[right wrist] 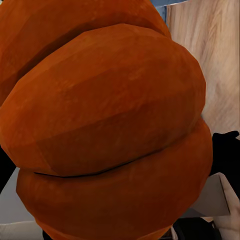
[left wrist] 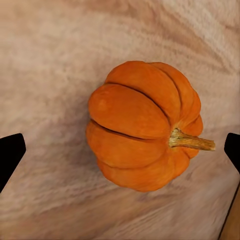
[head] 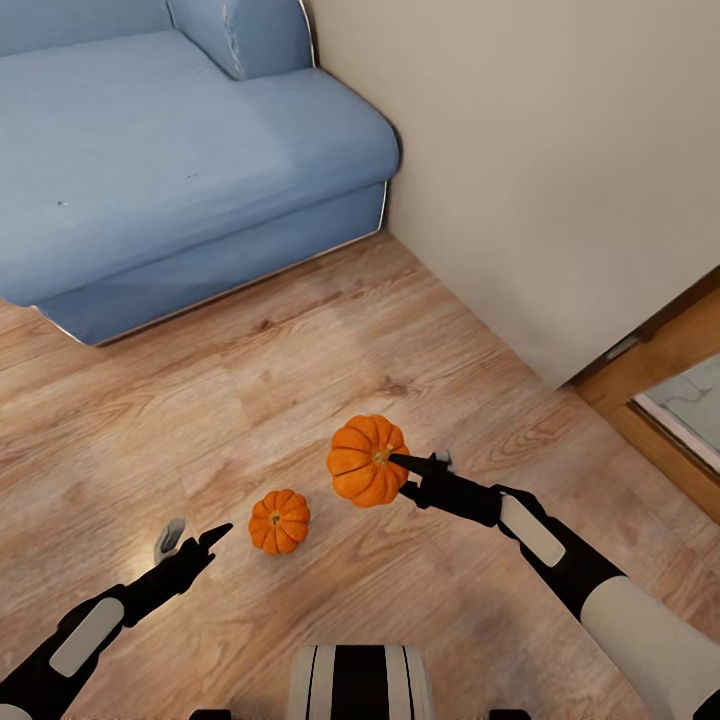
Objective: Place each of the two pumpkins and all three candles from the living room inside a cabinet in the living room (use any cabinet), then make sure every cabinet is closed, and position the cauldron so it is next to a table in the living room.
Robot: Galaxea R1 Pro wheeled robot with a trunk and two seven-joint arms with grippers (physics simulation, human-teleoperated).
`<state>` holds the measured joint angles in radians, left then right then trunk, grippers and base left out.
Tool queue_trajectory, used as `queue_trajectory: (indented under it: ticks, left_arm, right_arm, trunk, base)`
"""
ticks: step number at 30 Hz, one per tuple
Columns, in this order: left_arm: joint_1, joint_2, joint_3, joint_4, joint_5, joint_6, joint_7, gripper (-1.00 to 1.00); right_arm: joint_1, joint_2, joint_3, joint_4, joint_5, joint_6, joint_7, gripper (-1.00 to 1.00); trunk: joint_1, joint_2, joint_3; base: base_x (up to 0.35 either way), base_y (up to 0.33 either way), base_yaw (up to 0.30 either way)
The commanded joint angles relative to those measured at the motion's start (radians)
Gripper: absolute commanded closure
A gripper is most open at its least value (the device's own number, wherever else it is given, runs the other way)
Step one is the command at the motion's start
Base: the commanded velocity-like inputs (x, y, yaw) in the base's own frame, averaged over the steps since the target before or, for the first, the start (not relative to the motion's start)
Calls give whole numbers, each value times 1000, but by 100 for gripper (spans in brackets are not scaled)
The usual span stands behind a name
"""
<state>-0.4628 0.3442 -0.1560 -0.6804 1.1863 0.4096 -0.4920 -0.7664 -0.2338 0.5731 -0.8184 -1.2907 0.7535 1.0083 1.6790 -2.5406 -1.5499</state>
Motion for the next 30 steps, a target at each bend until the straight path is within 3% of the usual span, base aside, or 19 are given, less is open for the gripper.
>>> queue_trajectory:
  ticks: [1, 19, 30]
  left_arm:
    - [-1, 1, -4, 0, 10, 5, 0, -100]
    - [-1, 1, -5, -2, 9, 5, 0, -100]
    - [-1, 1, -5, -9, 10, 3, -5, -100]
  right_arm:
    - [-1, -1, 4, 0, -9, 6, -2, 100]
    - [-2, -1, 5, 0, -9, 5, -1, 100]
    - [-1, -1, 5, 0, -9, 5, -1, 100]
  trunk:
    - [0, 0, -1]
    - [7, -4, -59]
    - [7, -4, -59]
  base:
    - [0, 0, 0]
    - [0, 0, 0]
    - [0, 0, 0]
